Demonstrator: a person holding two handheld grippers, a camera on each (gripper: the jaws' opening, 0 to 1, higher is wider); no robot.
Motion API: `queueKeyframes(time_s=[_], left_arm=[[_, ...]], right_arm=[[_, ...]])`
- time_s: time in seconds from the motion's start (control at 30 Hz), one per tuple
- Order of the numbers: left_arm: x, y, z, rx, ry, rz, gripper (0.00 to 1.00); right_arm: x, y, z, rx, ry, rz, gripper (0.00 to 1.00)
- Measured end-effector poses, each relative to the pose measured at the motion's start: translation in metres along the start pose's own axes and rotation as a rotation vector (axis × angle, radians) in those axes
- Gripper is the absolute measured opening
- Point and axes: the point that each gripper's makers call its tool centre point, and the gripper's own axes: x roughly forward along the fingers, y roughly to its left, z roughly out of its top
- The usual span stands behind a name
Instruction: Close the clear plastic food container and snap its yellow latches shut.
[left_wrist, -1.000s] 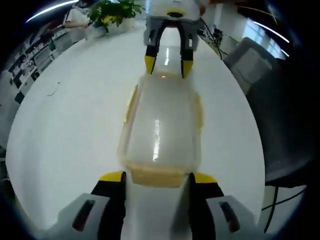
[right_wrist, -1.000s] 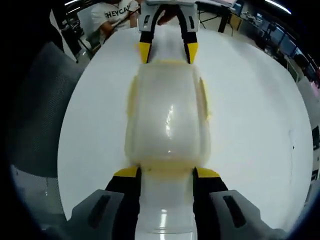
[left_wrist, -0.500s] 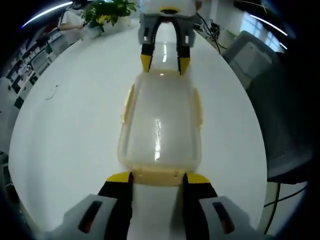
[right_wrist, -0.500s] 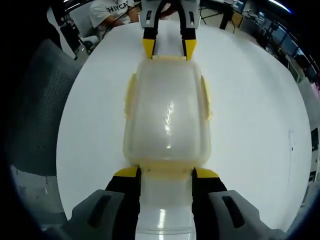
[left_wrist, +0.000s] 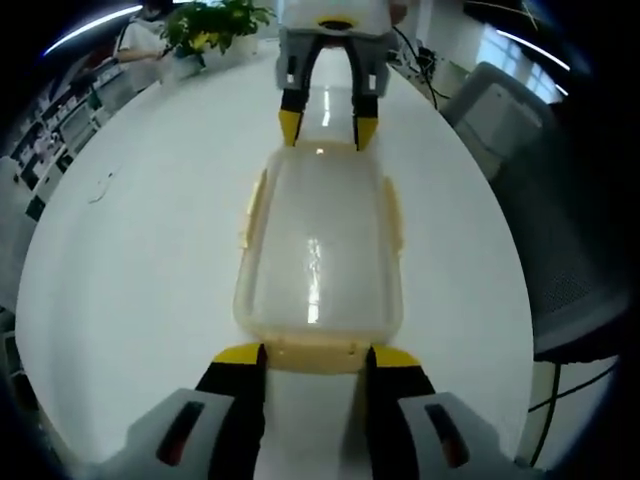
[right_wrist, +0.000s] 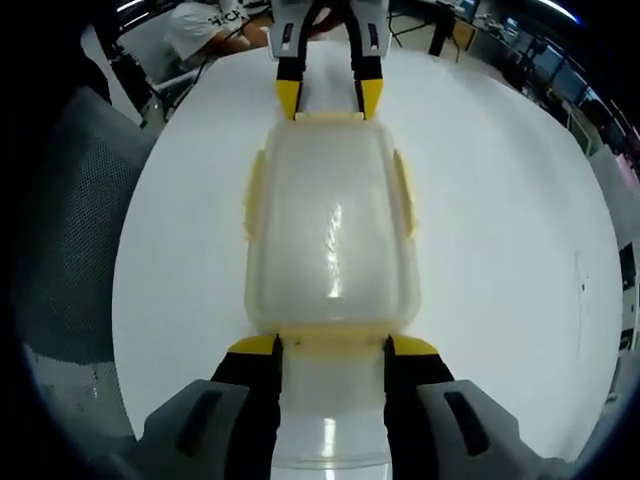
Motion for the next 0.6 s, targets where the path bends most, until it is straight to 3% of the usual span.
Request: queueKeyframes(time_s=[0.6], left_arm=[[0.0009,-0.0011,0.0014,-0.015,0.004,0.011,0.33]], right_arm=[[0.0003,-0.0016,-0.0017,-0.022,0.049,0.008,0.37]])
